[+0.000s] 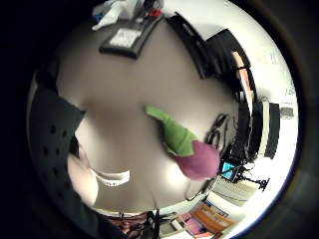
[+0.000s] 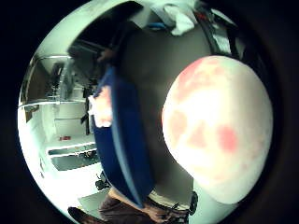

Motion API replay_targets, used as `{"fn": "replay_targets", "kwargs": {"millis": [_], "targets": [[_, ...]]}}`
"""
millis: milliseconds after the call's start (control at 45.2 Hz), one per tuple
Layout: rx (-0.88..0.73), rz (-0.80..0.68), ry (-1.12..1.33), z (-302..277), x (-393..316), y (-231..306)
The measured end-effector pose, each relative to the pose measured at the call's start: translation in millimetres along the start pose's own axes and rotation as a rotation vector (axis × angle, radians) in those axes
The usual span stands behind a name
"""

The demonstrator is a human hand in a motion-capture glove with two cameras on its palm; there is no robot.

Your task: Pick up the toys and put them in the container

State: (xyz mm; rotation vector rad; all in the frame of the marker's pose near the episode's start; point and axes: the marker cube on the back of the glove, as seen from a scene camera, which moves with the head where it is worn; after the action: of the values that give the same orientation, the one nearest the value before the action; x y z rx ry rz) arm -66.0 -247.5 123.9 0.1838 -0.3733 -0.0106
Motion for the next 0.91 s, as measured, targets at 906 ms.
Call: {"fn": "replay_targets", "kwargs": {"millis": [906], "targets": [[0.120, -0.623, -0.205, -104, -264, 66]]}}
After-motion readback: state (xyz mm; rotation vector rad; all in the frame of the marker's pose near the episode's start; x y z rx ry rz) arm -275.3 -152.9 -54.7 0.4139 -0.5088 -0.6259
